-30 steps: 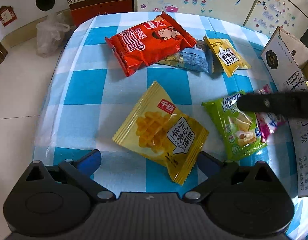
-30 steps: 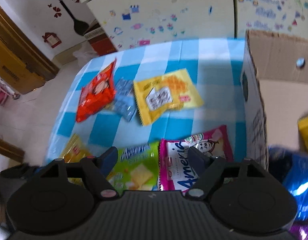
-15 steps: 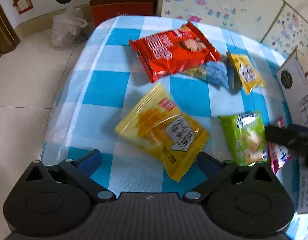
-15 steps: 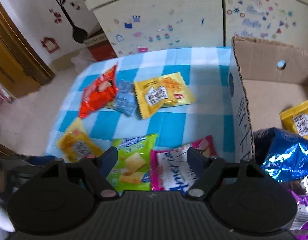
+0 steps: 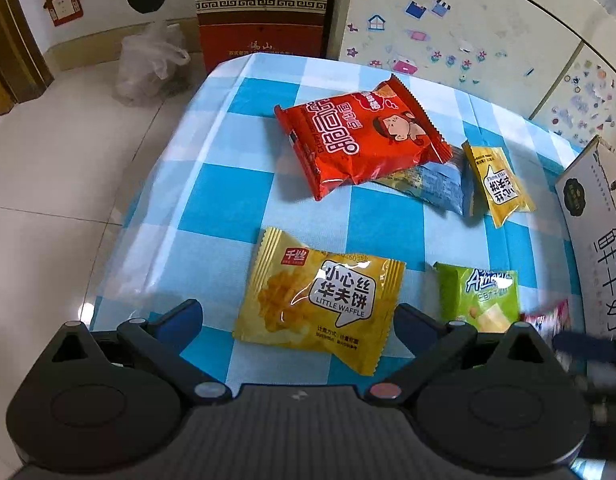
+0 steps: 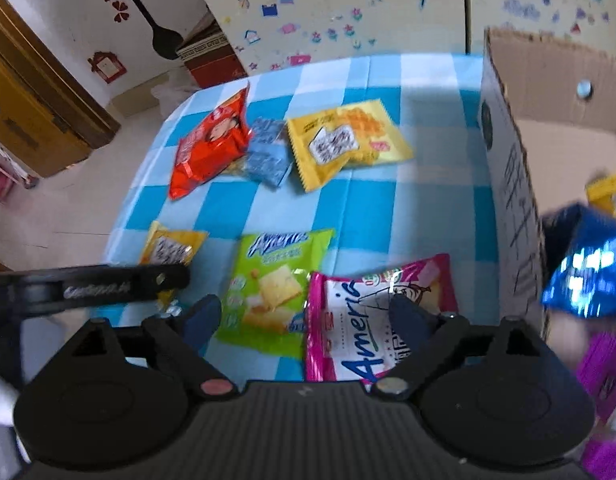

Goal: Organize snacks
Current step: 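Hold left tool over waffle bag while right tool lowers onto pink Amerie bag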

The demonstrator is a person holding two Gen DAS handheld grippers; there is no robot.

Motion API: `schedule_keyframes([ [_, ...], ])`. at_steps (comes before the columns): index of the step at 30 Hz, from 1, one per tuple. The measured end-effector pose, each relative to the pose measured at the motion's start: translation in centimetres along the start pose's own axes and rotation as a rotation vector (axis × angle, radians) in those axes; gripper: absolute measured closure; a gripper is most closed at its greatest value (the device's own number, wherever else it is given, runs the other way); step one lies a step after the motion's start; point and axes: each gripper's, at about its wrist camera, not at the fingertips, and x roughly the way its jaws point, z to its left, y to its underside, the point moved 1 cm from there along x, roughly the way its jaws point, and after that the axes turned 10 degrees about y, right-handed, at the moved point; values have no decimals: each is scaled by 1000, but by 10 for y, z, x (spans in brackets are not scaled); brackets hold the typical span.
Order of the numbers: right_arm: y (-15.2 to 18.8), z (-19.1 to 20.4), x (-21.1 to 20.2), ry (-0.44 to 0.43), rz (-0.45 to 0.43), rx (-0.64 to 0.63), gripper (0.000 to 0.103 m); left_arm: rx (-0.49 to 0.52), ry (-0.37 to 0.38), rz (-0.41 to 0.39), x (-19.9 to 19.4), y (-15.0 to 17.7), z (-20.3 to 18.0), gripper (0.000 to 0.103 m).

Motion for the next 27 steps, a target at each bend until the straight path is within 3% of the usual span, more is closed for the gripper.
schedule_keyframes([
  [9, 40, 22, -26, -147, 52, -84, 14, -76, 24, -22, -5, -8, 11, 0],
  [14, 33, 20, -34, -23, -57, -150, 13, -112, 55, -34, -3, -10, 11, 0],
  [18, 33, 15, -17, 1, -39, -114, 13, -147, 79, -48, 2, -15, 12, 0],
  [22, 33, 16, -9, 63, -76, -147, 13, -168, 73, -63, 9, -18, 16, 0],
  [27, 34, 16, -3, 42, -22, -116, 9, -129, 46, -53, 15, -16, 16, 0],
])
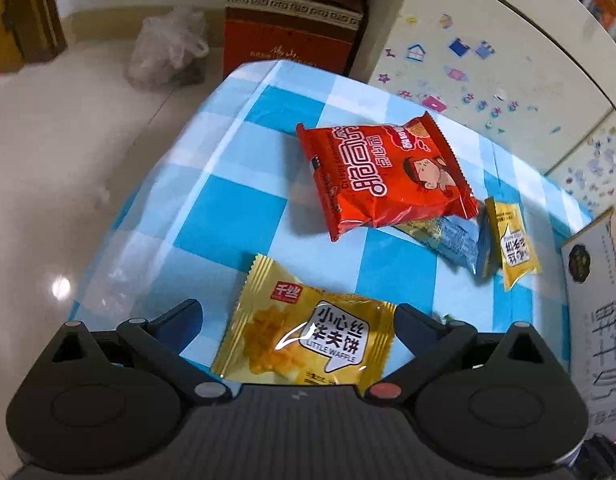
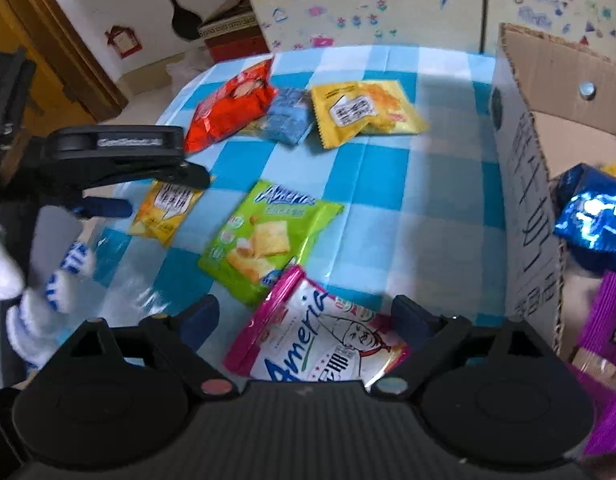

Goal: Organize snacks
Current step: 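Hold left tool over waffle bag while right tool lowers onto pink Amerie bag, then lower left tool onto yellow waffle bag while right tool closes on pink Ameria bag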

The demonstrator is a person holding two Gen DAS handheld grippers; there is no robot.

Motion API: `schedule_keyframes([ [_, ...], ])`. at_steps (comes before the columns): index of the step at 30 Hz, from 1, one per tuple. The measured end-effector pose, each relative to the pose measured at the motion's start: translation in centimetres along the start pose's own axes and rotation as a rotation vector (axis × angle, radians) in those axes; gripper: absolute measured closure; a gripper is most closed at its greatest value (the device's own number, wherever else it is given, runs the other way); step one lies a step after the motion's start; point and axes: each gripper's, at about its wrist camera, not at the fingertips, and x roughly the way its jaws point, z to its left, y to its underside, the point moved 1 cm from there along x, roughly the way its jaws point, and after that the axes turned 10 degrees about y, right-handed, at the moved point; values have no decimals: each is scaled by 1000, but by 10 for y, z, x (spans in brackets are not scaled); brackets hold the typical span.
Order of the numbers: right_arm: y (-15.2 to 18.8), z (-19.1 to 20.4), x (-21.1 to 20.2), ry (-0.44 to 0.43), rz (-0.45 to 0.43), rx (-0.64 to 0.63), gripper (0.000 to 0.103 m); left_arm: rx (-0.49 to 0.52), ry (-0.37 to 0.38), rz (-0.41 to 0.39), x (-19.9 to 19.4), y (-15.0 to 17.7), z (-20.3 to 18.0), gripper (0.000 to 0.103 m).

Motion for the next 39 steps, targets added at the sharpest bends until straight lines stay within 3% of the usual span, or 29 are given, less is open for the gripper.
schedule_keyframes([
  [5, 7, 12, -6, -115, 93, -39, 9, 122, -46, 45, 2, 10, -7, 0],
  [7, 9, 19, -11, -141, 88, -88, 10, 158, -54, 50, 4, 11, -8, 0],
  [14, 14, 26, -10, -75, 49, -154, 10, 160, -55, 56, 5, 9, -8, 0],
  [24, 28, 49, -2, 9, 11, -310, 8, -4, 13, 14, -1, -4, -2, 0],
  [33, 29, 51, -2, 13, 5, -310, 7, 12, -124, 15, 12, -8, -14, 0],
  [39, 27, 51, 0, 16, 7, -315, 6, -78, -170, 52, 5, -5, 5, 0],
])
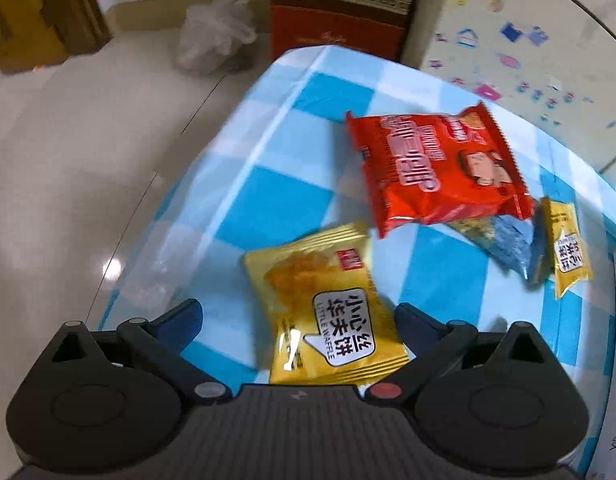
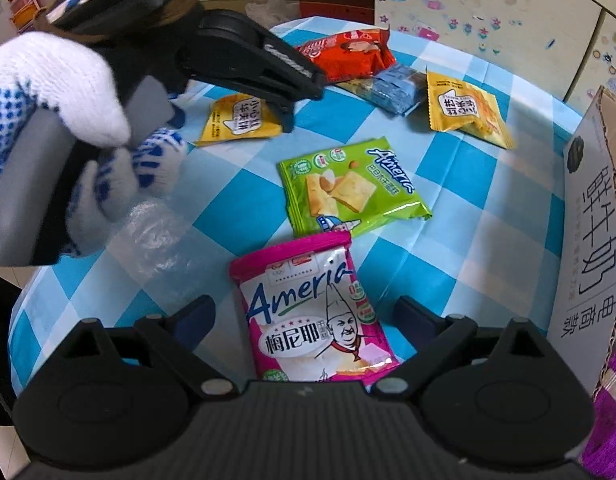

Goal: Organize snacks
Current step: 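Lower left tool onto yellow waffle bag while right tool closes on pink Ameria bag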

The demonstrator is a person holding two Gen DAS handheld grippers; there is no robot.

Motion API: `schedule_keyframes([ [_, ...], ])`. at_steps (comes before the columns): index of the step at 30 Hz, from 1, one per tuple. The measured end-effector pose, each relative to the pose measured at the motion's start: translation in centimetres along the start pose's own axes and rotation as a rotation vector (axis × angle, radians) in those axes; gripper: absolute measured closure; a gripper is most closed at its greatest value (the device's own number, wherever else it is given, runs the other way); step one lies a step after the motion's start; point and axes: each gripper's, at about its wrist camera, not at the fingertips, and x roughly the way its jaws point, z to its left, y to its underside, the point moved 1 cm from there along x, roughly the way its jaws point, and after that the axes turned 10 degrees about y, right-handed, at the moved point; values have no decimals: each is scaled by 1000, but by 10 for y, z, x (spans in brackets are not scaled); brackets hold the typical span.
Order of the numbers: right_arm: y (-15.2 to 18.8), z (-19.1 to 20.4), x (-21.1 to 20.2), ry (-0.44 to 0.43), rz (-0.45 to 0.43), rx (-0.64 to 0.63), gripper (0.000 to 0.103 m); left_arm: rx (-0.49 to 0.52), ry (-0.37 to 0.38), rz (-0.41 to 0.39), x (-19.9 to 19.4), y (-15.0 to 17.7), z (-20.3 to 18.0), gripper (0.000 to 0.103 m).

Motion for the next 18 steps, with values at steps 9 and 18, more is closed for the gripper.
schedule_keyframes([
  [9, 0, 1, 1, 3, -4, 5, 3, 19, -4, -44, 0, 4, -2, 0],
  [18, 1, 7, 2, 60, -18, -45, 3, 19, -11, -70, -1, 8, -4, 0],
])
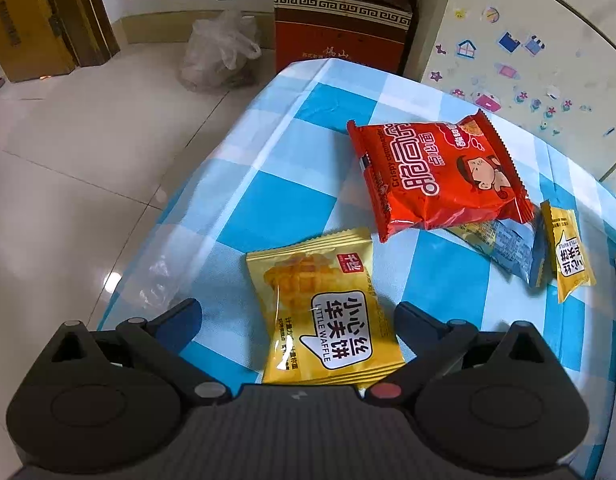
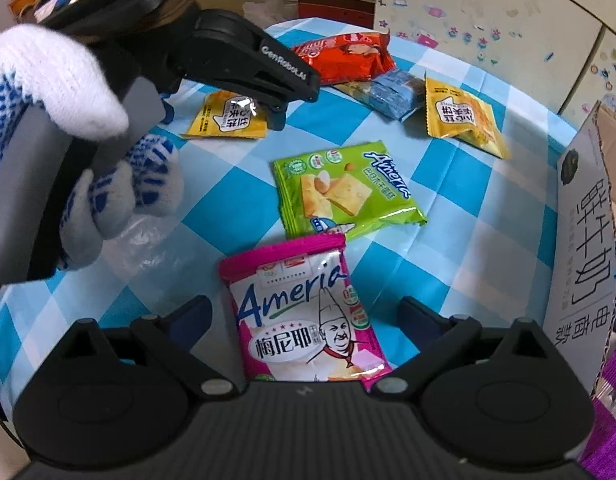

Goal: Organize snacks
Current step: 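Lower left tool onto yellow waffle bag while right tool closes on pink Ameria bag, then close left tool on yellow waffle bag and lift it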

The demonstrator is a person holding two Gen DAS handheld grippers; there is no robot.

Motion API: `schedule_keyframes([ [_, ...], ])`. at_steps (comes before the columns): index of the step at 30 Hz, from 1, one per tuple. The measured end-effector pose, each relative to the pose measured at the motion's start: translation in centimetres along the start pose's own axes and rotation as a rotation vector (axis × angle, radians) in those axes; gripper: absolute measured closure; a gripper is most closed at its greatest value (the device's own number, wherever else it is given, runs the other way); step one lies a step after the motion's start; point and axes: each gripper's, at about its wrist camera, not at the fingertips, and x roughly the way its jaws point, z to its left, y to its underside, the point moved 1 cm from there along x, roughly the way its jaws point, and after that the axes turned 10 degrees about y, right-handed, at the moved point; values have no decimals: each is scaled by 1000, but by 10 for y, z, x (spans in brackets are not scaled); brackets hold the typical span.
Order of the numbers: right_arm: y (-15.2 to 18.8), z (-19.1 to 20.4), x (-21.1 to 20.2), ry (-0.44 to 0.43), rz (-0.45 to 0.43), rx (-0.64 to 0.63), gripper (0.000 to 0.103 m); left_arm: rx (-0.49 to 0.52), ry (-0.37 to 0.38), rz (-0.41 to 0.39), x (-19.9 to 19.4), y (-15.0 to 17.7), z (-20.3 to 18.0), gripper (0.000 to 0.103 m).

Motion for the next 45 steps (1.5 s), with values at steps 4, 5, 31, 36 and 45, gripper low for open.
schedule_keyframes([
  [4, 1, 4, 0, 19, -5, -19, 3, 5, 0, 3, 0, 0, -1, 0],
  [5, 1, 4, 0, 20, -7, -18, 3, 17, 7, 5, 0, 1, -2, 0],
  [31, -11, -21, -11, -39, -53, 111, 51, 92, 87, -9, -20, 1, -10, 36],
  [36, -17, -28, -23, -58, -87, 146, 51, 68, 98, -15, -30, -1, -9, 36],
  [45, -25, -35, -48, -69, -157, 159, 51, 63, 109, -64, -56, -4, -13, 41],
])
